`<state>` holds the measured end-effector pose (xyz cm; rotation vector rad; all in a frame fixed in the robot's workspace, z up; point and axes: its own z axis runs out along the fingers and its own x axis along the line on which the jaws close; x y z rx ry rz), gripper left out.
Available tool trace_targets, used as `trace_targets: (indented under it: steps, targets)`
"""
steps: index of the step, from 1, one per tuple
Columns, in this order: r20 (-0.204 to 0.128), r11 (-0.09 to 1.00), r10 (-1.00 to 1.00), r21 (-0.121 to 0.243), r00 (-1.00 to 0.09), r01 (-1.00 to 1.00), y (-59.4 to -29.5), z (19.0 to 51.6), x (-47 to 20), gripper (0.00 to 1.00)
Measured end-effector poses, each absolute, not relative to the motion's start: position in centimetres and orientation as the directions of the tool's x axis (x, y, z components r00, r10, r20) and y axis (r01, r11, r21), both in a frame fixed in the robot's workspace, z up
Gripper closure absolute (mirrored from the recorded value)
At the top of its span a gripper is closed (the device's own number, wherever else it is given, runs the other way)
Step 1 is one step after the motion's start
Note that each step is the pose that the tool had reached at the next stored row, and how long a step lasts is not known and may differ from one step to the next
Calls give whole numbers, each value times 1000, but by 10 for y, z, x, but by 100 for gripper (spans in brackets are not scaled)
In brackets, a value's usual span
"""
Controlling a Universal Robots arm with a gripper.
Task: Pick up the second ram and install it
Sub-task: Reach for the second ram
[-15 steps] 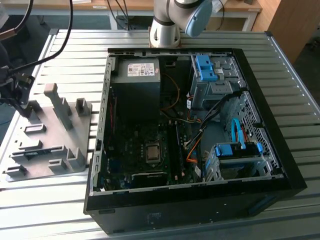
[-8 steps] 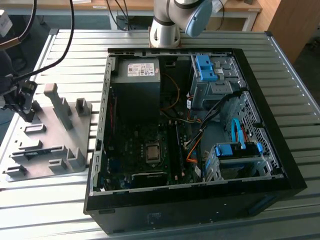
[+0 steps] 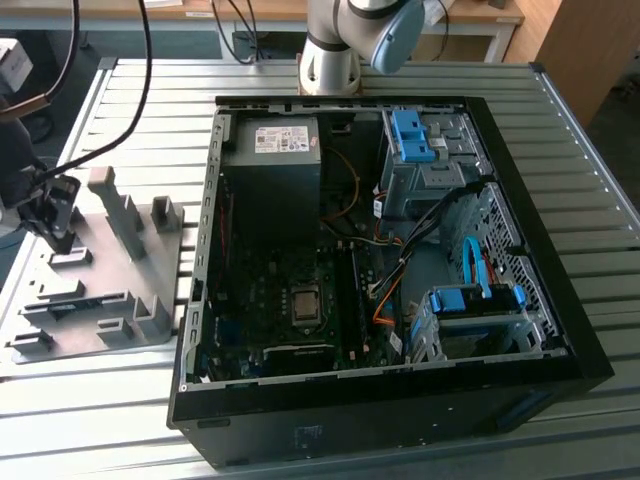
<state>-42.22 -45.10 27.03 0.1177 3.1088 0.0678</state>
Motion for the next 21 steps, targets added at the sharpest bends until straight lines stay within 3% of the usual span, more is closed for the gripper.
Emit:
trace_targets:
  steps: [21]
  targets:
    - [-27, 996, 76, 45, -997, 75, -455, 233, -422, 90]
